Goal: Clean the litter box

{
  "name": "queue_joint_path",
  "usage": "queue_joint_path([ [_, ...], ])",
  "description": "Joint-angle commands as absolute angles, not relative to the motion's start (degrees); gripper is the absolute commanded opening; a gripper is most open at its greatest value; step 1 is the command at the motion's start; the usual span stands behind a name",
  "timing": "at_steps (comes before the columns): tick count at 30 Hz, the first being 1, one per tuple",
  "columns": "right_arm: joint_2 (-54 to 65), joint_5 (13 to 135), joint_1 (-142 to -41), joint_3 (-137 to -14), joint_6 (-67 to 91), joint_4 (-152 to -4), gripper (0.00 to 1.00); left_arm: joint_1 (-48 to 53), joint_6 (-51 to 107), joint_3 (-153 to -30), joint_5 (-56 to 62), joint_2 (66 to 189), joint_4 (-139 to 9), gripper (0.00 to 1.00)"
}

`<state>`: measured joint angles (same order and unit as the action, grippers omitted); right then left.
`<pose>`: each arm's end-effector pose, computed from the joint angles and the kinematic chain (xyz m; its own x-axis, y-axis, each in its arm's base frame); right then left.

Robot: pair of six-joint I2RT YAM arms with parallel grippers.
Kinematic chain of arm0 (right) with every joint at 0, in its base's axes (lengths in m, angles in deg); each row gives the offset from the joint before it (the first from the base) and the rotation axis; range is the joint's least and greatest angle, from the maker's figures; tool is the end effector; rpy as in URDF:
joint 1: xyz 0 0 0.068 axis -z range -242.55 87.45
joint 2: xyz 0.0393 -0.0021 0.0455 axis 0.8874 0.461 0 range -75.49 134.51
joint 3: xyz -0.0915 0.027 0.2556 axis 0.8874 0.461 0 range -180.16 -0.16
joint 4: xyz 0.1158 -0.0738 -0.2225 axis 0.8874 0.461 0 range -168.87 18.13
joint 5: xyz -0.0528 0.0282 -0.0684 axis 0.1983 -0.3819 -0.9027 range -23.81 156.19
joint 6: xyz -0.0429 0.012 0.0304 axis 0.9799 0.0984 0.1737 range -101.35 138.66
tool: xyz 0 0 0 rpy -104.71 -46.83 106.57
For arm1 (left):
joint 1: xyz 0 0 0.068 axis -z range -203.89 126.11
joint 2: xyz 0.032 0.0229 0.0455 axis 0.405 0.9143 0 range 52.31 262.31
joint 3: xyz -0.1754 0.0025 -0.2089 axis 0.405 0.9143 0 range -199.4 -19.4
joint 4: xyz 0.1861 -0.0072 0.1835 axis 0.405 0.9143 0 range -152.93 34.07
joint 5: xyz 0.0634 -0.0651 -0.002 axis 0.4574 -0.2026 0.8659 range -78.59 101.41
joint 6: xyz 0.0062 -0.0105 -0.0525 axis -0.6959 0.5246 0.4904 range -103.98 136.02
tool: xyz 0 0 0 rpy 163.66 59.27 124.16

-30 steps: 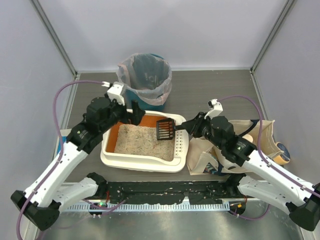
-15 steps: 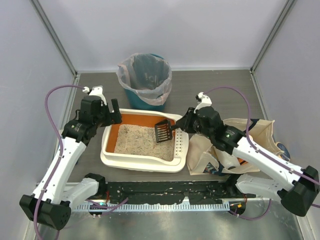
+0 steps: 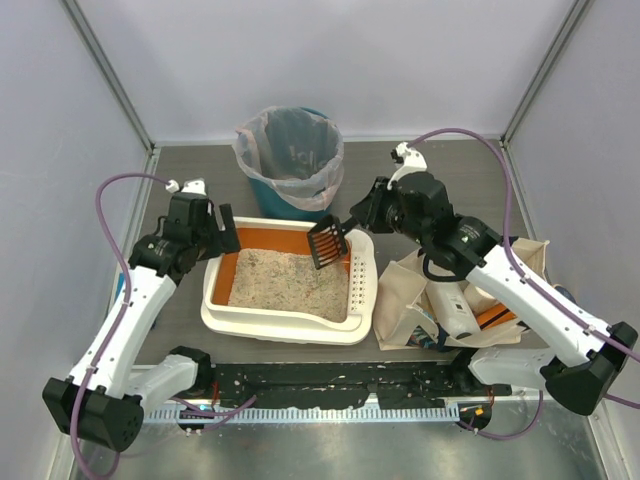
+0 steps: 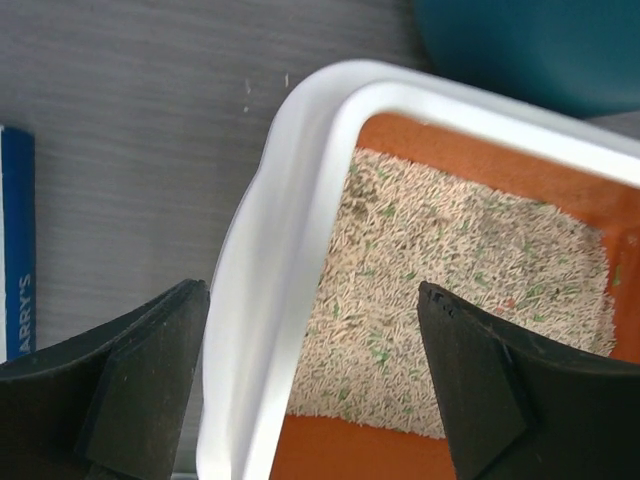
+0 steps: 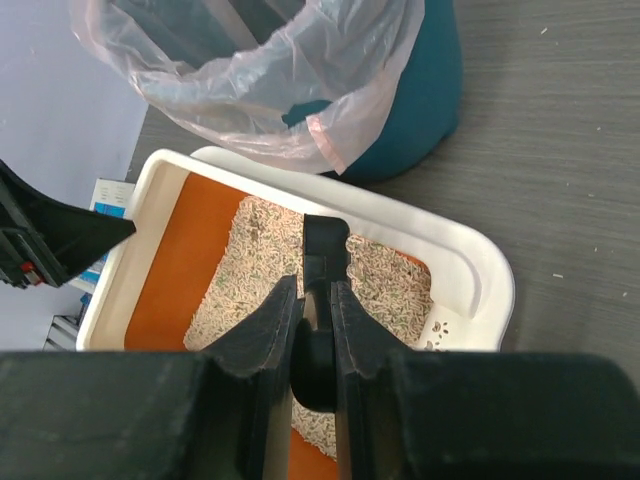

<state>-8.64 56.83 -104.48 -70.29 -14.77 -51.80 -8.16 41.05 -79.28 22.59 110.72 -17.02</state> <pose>0.1952 0.1676 0.3862 -0.5526 0.2343 -0.7998 -0.2927 0.8440 0.4494 0.1971 -0.0483 0.3284 -0.6667 -0.2435 -0.7044 -0.1650 0.9699 -0.1791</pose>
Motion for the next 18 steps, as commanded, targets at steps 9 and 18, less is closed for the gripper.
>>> queue_joint_path([
  [9,-4.2,68.7,-103.0,-71.7,-10.3,-52.3,0.01,-8.4,43.6,-79.2,22.8,113.3,-10.7,0.59],
  [18,-2.7,63.9,-103.0,-63.4,-12.7,-61.9,0.01,-8.4,40.9,-75.1,20.5,112.1,-13.6,0.34],
])
